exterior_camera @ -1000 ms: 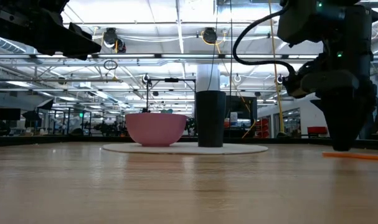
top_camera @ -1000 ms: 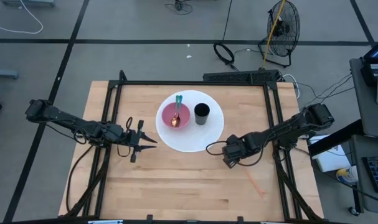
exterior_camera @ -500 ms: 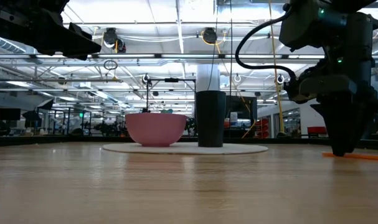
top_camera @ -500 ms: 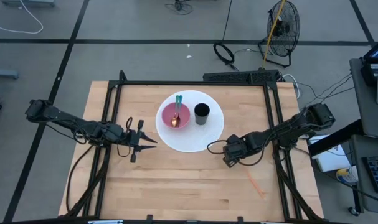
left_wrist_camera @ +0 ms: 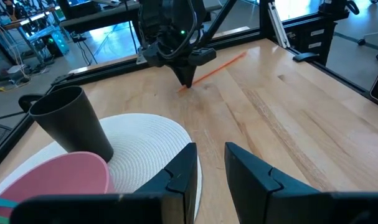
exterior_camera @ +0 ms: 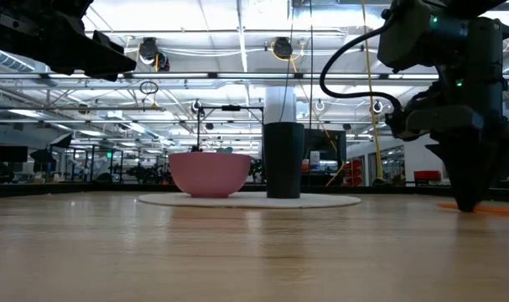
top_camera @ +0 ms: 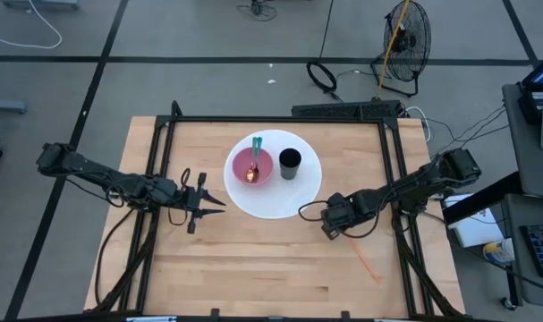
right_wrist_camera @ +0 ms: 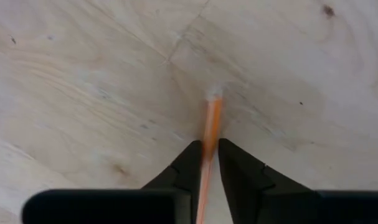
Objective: Pick & Place Utensil
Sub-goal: Put the orange straw into the black cup
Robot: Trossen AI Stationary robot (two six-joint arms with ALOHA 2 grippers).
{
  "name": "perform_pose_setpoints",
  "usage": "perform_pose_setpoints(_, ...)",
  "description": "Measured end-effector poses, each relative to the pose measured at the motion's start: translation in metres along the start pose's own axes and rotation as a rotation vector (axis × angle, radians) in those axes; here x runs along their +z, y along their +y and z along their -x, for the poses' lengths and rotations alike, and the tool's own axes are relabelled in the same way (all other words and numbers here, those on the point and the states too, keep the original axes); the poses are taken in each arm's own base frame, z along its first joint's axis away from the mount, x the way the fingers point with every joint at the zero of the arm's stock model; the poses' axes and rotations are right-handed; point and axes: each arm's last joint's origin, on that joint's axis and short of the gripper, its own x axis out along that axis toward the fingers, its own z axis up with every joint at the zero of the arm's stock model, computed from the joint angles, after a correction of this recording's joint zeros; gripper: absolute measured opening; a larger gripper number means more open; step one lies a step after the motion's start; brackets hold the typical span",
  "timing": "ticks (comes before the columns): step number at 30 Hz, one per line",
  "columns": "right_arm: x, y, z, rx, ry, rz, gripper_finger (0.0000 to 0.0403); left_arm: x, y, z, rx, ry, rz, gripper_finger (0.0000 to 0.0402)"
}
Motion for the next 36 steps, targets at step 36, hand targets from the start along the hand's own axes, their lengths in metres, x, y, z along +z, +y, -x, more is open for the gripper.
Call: perform_pose_setpoints(36, -0.002, -0.004, 0.024, 0.114, -0.046, 0.126, 0.0, 0.0, 0.0, 0.0, 0.0, 0.0, -0.003, 0.0088)
